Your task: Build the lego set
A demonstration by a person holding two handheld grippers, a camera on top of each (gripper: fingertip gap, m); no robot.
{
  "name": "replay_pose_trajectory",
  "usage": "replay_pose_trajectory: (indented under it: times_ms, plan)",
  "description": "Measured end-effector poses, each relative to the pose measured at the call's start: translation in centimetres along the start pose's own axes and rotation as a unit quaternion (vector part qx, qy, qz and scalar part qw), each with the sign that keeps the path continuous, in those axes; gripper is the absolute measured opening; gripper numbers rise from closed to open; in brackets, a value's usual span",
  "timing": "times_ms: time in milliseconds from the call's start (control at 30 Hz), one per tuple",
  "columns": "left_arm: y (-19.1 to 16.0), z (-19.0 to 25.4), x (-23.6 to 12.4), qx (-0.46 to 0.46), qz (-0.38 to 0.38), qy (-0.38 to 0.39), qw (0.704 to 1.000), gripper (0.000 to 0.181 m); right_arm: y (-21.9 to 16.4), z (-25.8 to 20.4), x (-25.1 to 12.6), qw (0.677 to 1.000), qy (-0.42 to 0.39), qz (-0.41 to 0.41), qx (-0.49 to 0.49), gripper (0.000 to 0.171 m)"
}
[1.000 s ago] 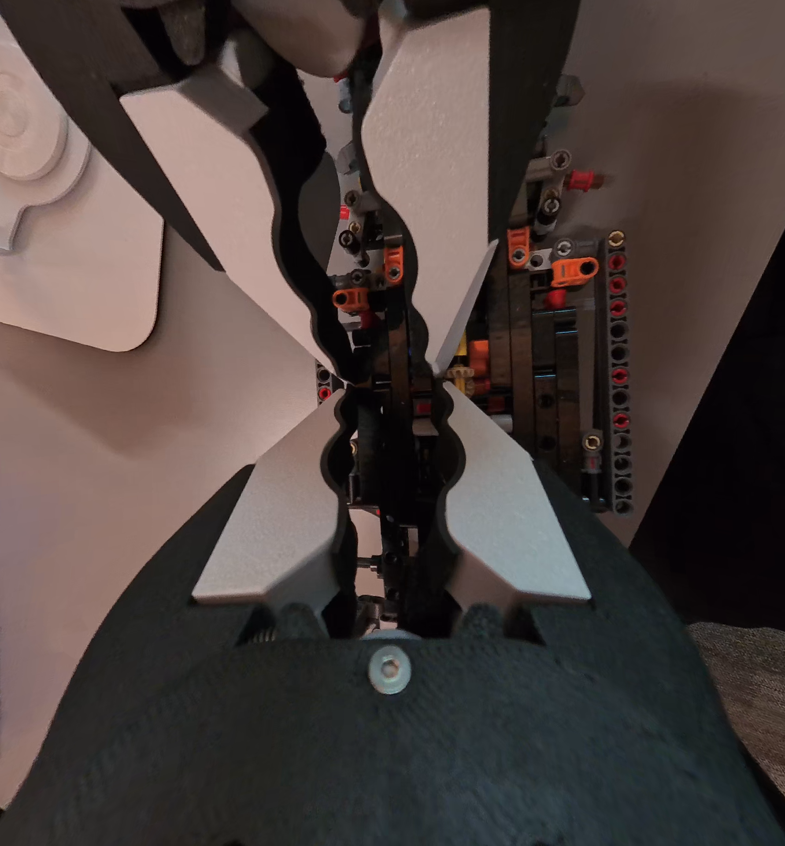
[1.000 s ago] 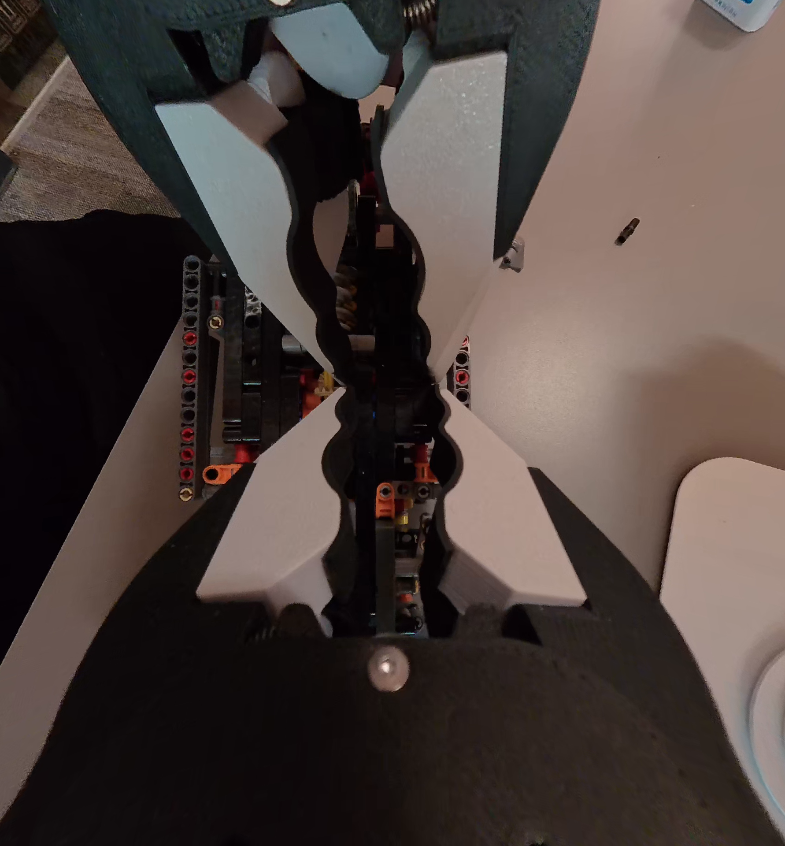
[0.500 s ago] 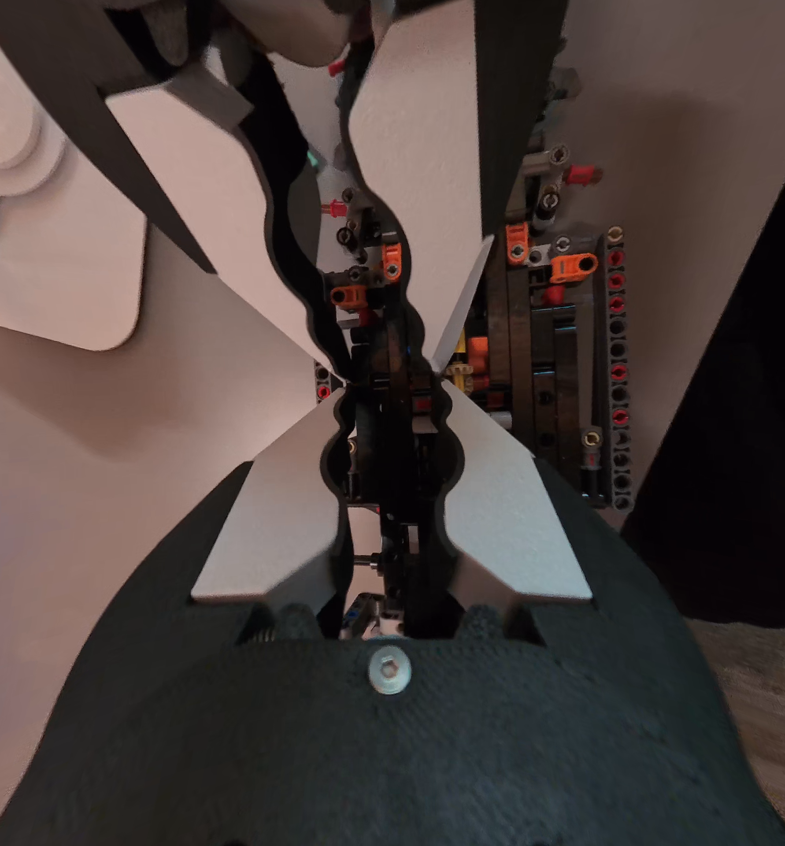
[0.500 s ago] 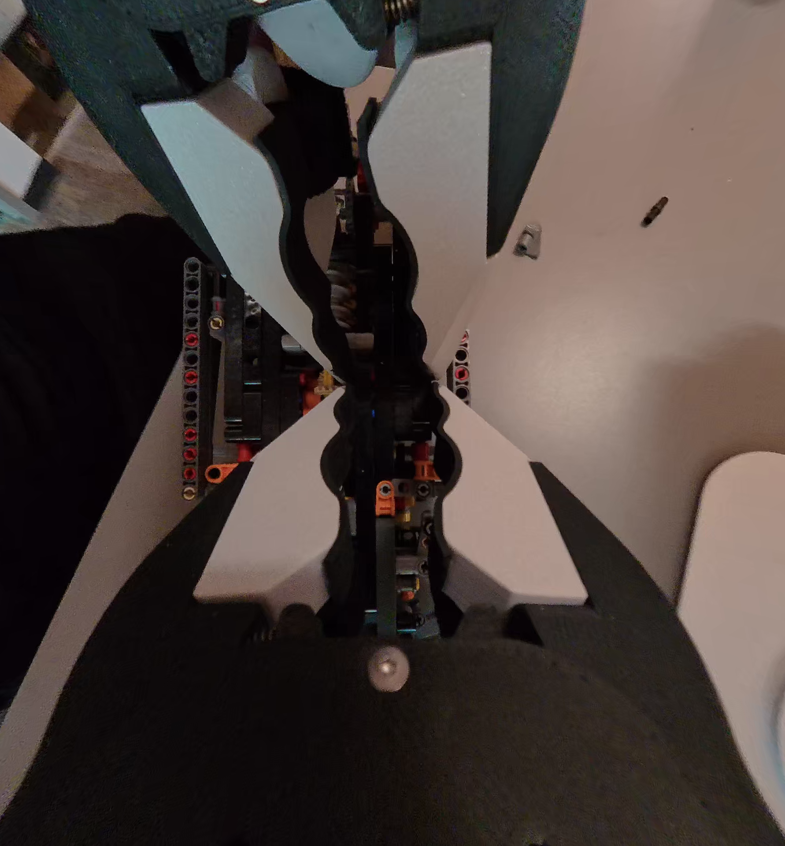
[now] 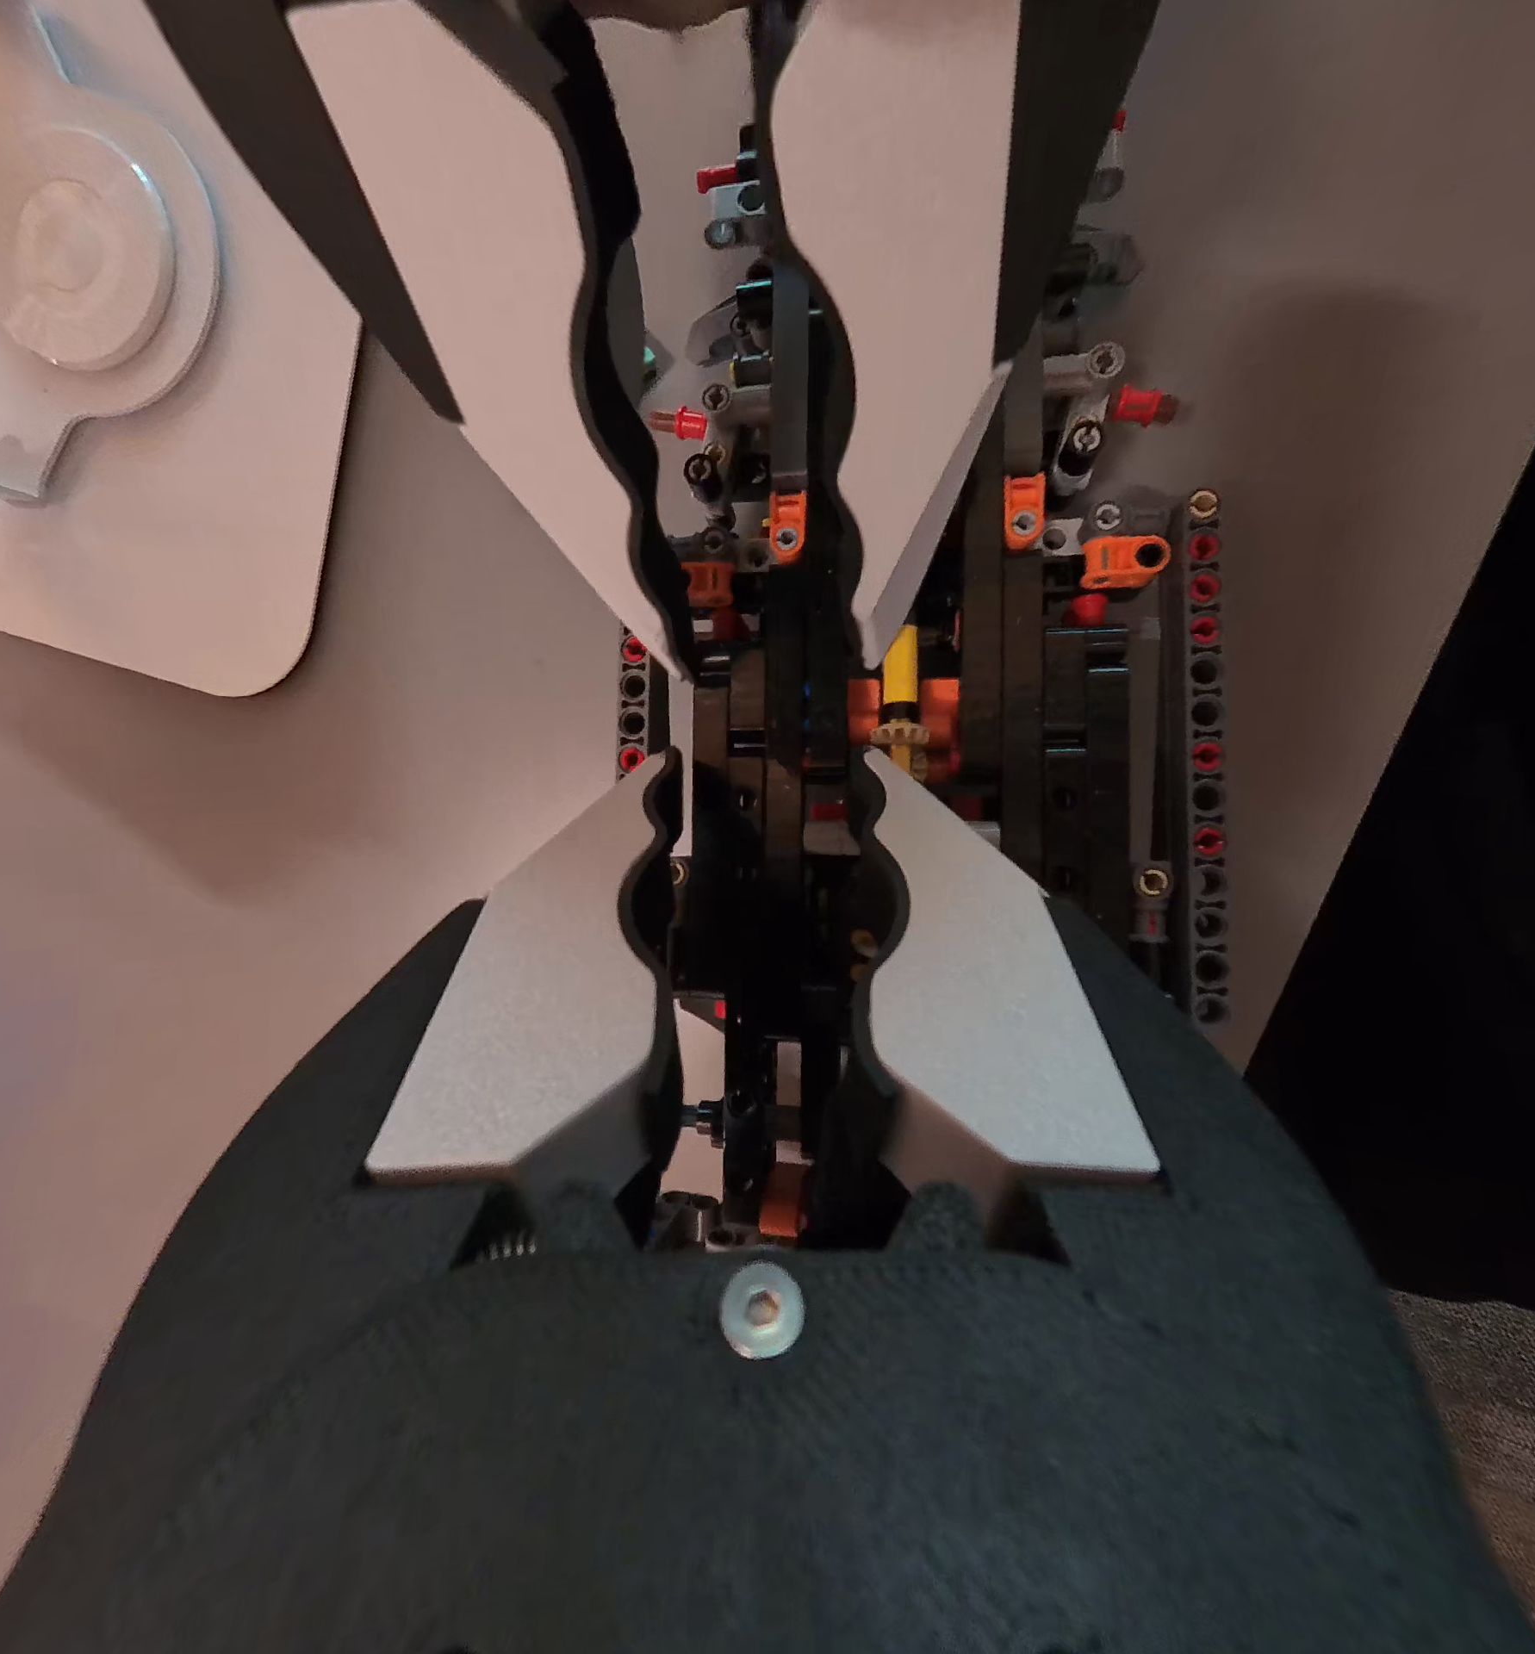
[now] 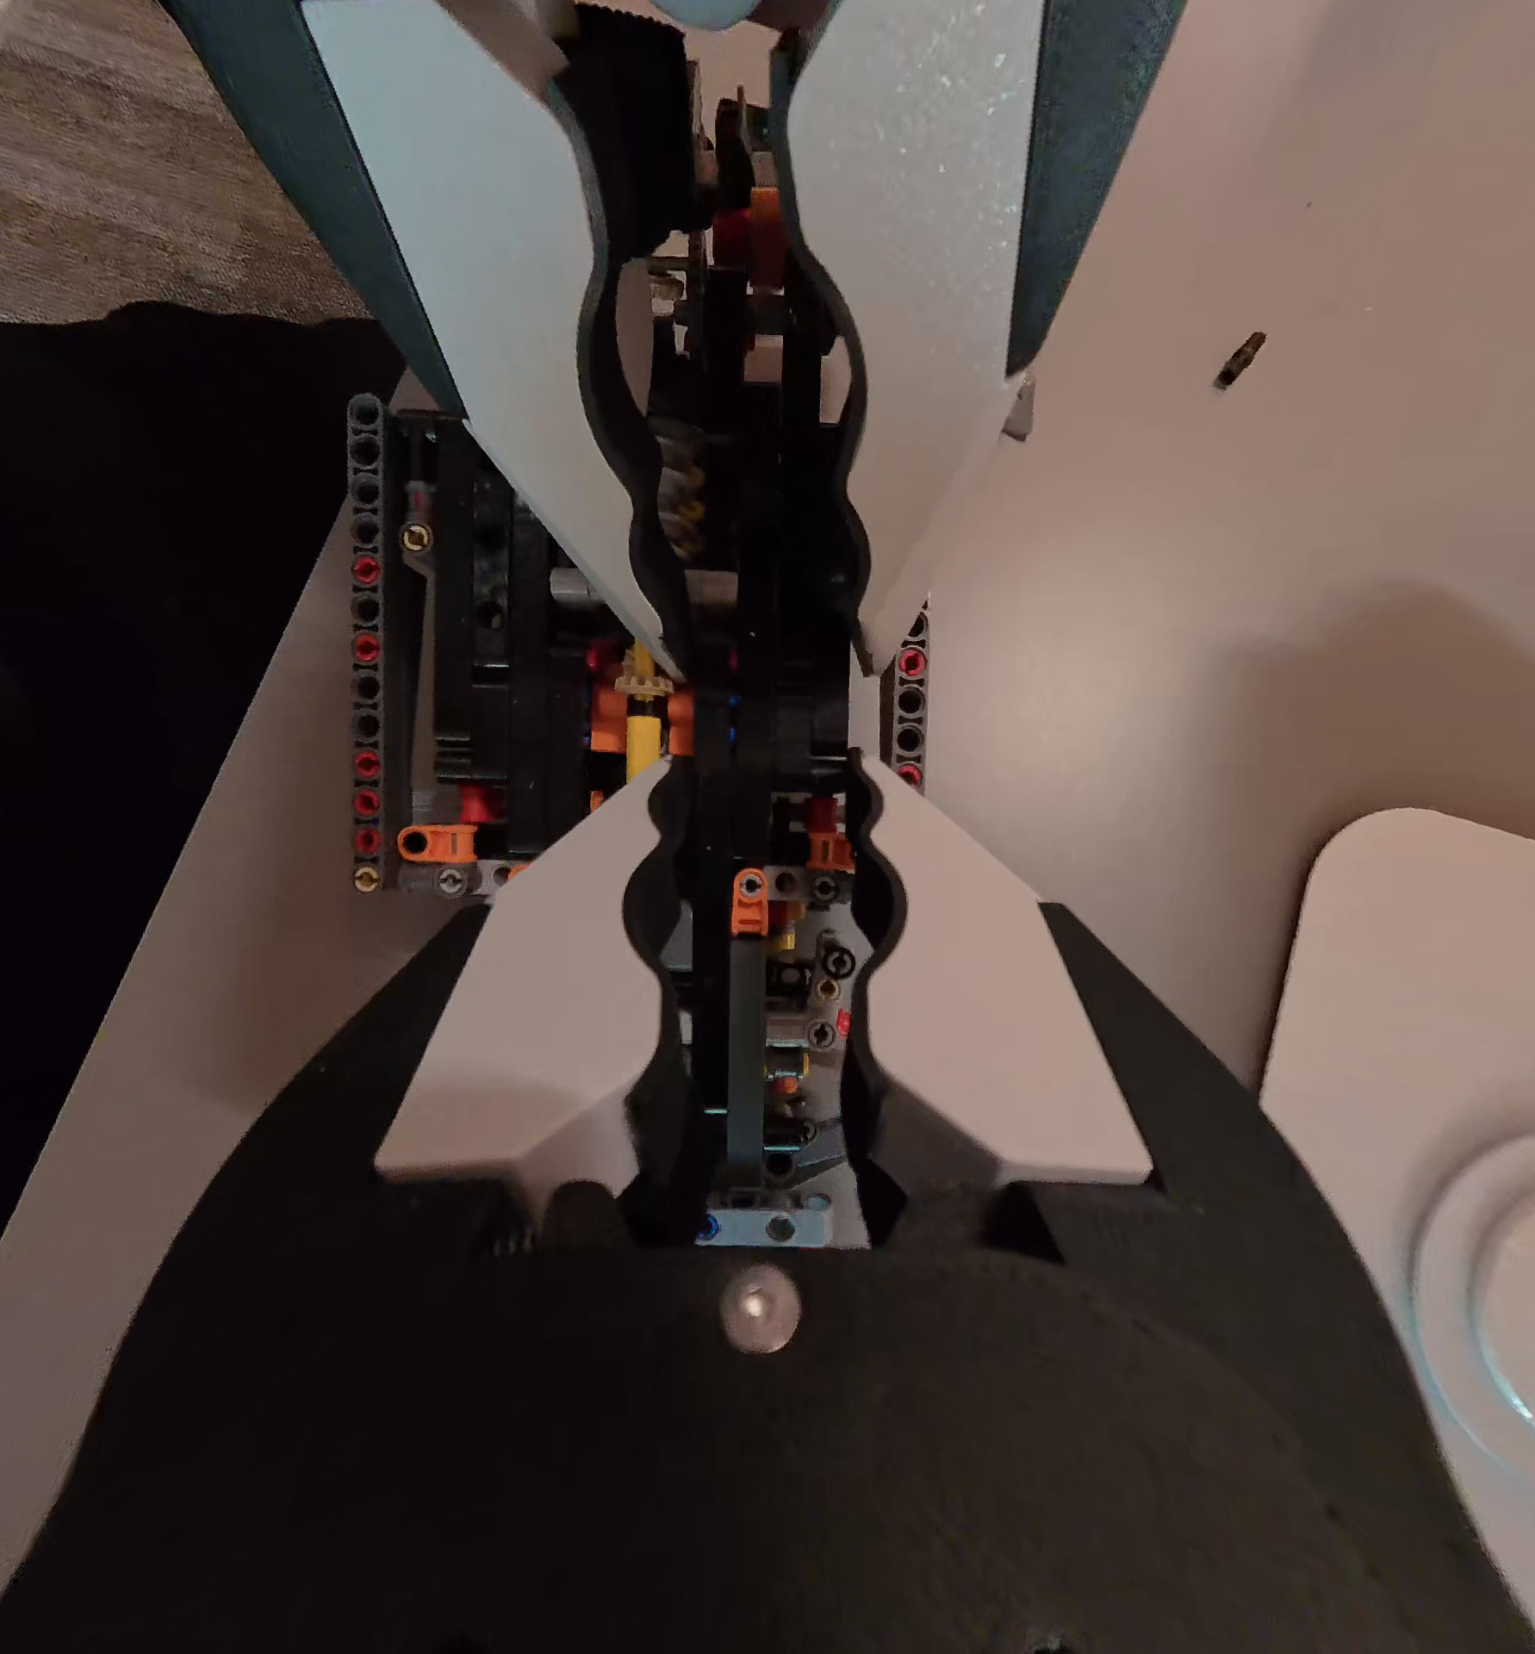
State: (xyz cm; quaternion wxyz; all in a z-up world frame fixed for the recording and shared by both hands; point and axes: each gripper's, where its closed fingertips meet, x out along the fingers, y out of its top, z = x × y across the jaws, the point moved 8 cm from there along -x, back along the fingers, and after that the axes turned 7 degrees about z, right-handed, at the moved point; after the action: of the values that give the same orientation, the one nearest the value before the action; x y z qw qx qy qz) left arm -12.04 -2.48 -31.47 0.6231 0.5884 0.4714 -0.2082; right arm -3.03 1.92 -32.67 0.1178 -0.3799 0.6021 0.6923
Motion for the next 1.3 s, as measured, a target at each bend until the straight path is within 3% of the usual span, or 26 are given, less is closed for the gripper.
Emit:
replay_pose_trajectory:
  times_ms: [1167,1300]
  plan:
    - [0.58,-0.62,0.38,0.068,-0.019,-0.064,0.995,0.029,-0.29,0.43,0.32,1.0,0.011,0.018,0.022,0.028]
    - [0.76,-0.81,0.37,0.068,-0.026,-0.044,0.996,0.032,-0.25,0.71,-0.06,1.0,0.001,0.009,0.027,0.03]
